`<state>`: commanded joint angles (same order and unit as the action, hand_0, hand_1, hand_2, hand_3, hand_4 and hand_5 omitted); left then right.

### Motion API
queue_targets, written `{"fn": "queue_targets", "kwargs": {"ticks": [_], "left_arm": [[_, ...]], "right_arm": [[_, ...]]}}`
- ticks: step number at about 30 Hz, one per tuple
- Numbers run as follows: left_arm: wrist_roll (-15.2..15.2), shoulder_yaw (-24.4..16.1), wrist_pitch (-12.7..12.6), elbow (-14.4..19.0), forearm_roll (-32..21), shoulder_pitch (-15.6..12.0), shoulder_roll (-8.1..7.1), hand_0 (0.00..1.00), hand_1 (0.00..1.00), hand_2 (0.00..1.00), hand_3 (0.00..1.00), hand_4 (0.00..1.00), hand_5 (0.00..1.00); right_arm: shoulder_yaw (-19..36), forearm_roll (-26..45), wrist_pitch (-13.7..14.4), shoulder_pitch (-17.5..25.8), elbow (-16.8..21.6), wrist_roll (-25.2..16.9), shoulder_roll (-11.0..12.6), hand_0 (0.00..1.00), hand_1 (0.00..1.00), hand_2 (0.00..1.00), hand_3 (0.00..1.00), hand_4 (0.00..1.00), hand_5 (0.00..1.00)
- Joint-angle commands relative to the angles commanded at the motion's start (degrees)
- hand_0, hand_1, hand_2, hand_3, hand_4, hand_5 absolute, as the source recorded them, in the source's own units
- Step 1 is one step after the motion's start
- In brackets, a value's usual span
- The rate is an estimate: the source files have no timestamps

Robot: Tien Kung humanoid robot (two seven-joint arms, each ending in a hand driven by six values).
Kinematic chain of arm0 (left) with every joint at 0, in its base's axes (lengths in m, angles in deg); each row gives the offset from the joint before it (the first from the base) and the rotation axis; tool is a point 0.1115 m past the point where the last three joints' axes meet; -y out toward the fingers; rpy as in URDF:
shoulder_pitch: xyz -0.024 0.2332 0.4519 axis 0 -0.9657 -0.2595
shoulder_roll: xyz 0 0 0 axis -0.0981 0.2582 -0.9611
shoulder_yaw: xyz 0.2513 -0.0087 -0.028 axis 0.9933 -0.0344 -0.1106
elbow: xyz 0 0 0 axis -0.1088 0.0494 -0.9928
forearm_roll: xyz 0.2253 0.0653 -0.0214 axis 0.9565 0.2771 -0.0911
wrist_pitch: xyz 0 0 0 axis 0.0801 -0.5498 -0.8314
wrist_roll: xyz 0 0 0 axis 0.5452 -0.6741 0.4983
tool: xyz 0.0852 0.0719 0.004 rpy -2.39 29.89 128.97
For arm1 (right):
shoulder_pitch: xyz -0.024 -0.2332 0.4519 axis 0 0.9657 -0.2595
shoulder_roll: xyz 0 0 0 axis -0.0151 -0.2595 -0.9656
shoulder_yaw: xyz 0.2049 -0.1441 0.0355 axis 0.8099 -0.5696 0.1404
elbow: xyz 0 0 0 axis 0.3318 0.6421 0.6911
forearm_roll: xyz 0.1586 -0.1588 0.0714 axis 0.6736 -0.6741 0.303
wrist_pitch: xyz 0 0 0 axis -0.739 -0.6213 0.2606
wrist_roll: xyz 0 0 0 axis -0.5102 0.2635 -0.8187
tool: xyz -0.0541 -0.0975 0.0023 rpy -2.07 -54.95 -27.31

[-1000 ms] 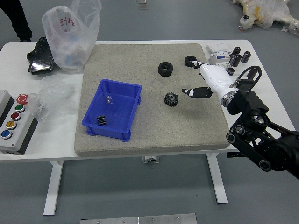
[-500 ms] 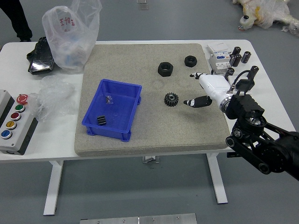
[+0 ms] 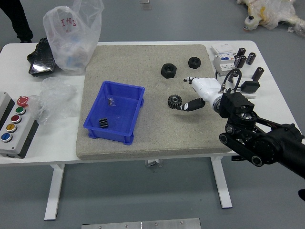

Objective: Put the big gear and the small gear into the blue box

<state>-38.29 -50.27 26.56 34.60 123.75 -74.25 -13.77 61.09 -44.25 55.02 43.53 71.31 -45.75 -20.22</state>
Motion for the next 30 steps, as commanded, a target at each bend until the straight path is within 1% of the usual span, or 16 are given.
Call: {"fn": "queue_targets", "kwargs": {"ticks": [4, 8, 9, 14, 15, 20, 21, 26, 27, 30], "left_arm": [[0.0, -0.5, 0.3, 0.0, 0.8, 0.1, -0.23, 0.764, 0.683, 0.631, 0.787, 0.706, 0.562], [0.1, -0.3, 0.2, 0.0, 0.7, 0.2, -0.35, 0.764, 0.683, 0.631, 0.787, 0.706, 0.562], [0.0, -0.4, 0.2, 0.0, 0.8, 0.1, -0.36, 0.764, 0.683, 0.631, 0.787, 0.705, 0.561], [-0.1, -0.6, 0.1, 0.0, 0.8, -0.3, -0.23, 0.764, 0.683, 0.631, 0.787, 0.705, 0.561], [-0.2, -0.7, 0.1, 0.0, 0.9, -0.3, -0.16, 0.764, 0.683, 0.632, 0.789, 0.704, 0.562], [-0.3, -0.9, 0.2, 0.1, 1.2, -0.2, 0.03, 0.764, 0.683, 0.632, 0.789, 0.704, 0.562], [-0.3, -1.0, 0.2, 0.1, 1.3, -0.1, 0.05, 0.764, 0.683, 0.632, 0.789, 0.703, 0.562], [-0.2, -0.9, 0.4, 0.0, 1.5, 0.0, -0.02, 0.764, 0.683, 0.632, 0.789, 0.703, 0.562], [-0.1, -0.9, 0.4, 0.0, 1.5, 0.0, -0.05, 0.764, 0.683, 0.631, 0.787, 0.699, 0.562], [-0.2, -1.0, 0.5, 0.1, 1.7, 0.0, -0.03, 0.764, 0.683, 0.631, 0.787, 0.699, 0.562]], "right_arm": [[-3.3, 2.7, 0.5, -2.4, -3.2, -0.5, -1.6, 0.384, 0.692, 0.844, 0.909, 0.966, 0.486], [-5.7, 4.6, 1.0, -3.4, -5.2, -0.9, -2.4, 0.384, 0.692, 0.844, 0.909, 0.966, 0.486], [-6.4, 5.1, 1.2, -3.6, -5.6, -1.0, -2.6, 0.37, 0.654, 0.753, 0.845, 0.846, 0.345], [-9.5, 7.1, 2.5, -4.8, -7.6, -1.9, -4.1, 0.37, 0.654, 0.753, 0.845, 0.846, 0.345], [-10.2, 7.7, 2.8, -5.0, -8.1, -2.1, -4.4, 0.346, 0.586, 0.638, 0.721, 0.714, 0.289], [-12.3, 9.7, 3.9, -6.1, -9.9, -2.9, -5.4, 0.346, 0.586, 0.638, 0.721, 0.714, 0.289], [-12.7, 10.1, 4.1, -6.3, -10.3, -3.1, -5.6, 0.324, 0.549, 0.57, 0.654, 0.488, 0.201], [-15.3, 12.7, 4.7, -6.9, -12.5, -3.7, -6.5, 0.324, 0.549, 0.57, 0.654, 0.488, 0.201], [-15.7, 13.1, 4.7, -7.0, -12.8, -3.7, -6.6, 0.327, 0.531, 0.539, 0.623, 0.405, 0.165], [-16.7, 13.8, 4.6, -6.9, -13.3, -3.9, -6.9, 0.327, 0.531, 0.539, 0.623, 0.405, 0.165]]}}
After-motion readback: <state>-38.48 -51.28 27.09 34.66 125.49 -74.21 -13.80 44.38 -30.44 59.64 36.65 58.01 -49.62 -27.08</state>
